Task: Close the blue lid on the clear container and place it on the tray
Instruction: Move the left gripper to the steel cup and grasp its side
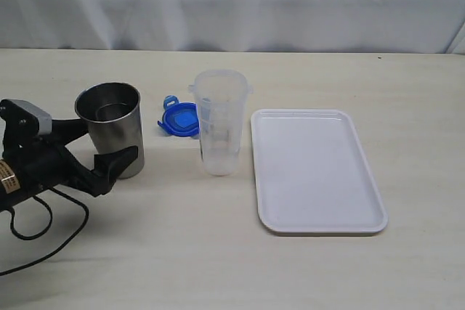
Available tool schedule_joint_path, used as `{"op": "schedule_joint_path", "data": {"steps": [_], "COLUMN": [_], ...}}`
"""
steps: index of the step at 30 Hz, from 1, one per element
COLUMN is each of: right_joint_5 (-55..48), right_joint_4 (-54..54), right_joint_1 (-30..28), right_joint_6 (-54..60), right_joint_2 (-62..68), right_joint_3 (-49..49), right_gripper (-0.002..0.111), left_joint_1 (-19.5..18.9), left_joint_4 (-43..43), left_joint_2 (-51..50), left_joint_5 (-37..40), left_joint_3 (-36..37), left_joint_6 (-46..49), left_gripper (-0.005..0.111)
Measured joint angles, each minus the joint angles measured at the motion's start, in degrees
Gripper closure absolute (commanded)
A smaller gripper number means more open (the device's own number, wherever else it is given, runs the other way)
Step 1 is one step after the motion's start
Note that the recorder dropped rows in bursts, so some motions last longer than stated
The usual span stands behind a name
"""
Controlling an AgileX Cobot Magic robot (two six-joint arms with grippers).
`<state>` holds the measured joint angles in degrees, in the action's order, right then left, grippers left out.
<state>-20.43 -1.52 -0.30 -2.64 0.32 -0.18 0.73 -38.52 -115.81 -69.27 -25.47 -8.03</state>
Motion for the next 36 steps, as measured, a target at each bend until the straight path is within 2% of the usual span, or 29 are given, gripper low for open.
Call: {"op": "schedule_joint_path", "data": {"steps": [10,15,36], "right_joint_5": [0.0,0.0,0.0], "right_joint_4": [0.0,0.0,0.0], "right_joint_1": [0.0,0.0,0.0], "right_joint_6": [0.0,0.0,0.0], "right_joint_2": [0.0,0.0,0.0], "right_joint_3": [0.0,0.0,0.0], "right_gripper": [0.104,0.104,0.104], "left_joint_1": [0.0,1.93,1.93], "left_joint_4": [-2.62,-2.13,-0.15], "left_joint_2": [-0.77,-1.12,-1.99], "left_joint_5": [0.0,-0.13,-0.23], "left_joint_3": [-3.73,-6.25,-6.5], "left_joint_6": [-0.85,-0.85,-1.97], "left_gripper": [0.002,0.002,0.002]}}
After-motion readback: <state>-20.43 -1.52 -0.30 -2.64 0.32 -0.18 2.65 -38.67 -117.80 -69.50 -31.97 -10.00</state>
